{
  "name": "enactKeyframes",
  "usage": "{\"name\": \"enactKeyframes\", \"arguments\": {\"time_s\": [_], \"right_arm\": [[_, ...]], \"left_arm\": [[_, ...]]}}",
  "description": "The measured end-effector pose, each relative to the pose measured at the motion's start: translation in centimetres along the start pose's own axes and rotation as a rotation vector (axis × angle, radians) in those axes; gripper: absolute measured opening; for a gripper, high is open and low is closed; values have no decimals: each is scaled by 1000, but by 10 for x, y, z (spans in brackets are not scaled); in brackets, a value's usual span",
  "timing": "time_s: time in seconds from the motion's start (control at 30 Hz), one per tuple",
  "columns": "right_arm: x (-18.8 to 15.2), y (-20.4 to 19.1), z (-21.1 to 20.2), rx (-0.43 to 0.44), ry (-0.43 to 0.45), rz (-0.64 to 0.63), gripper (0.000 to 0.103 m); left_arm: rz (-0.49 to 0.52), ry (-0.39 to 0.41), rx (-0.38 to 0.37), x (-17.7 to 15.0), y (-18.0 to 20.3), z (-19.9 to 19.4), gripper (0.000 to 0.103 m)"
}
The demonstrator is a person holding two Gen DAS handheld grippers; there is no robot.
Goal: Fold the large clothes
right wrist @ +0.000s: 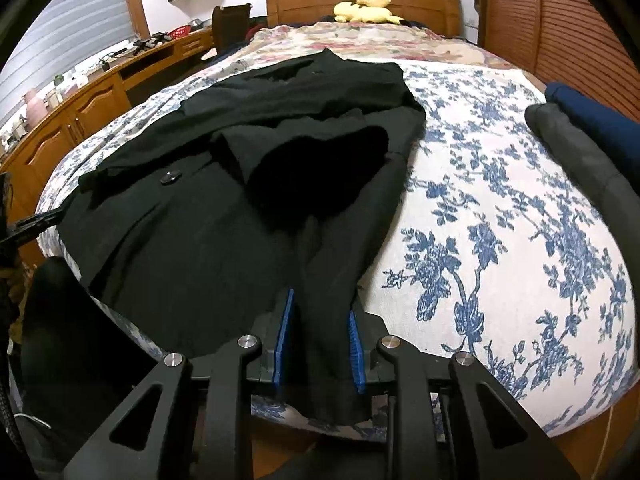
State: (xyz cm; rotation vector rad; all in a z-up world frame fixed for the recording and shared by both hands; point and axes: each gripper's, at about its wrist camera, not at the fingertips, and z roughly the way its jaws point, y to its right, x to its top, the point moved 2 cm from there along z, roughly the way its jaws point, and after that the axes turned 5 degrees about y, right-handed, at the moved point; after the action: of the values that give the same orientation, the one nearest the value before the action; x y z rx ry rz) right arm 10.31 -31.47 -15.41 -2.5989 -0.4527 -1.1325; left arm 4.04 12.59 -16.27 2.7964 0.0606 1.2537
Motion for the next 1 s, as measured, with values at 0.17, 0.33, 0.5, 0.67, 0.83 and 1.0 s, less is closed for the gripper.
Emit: {"name": "enactKeyframes", "arguments": {"time_s": [0.17,0.33,0.5,0.67,0.83,1.0], "right_arm": [[-2,-1,5,12,-6,1,32],[-2,-4,8,6,-4,-27,34],[6,-3,-2,30,25,-33,7],[24,-1,-40,45,140,-13,6],[35,-14,-78,62,193,-51,6],[40,-14,-123,56,261,-61,5]], "left_arm": [[5,1,3,0,0,1,28],[15,6,11,1,1,2,23],[-11,45,-8,9,2,-9,13],[-7,150,-28,34,9,-48,10],[47,241,-53,53,30,-93,6],[70,307,-63,62,43,-129,6]]}}
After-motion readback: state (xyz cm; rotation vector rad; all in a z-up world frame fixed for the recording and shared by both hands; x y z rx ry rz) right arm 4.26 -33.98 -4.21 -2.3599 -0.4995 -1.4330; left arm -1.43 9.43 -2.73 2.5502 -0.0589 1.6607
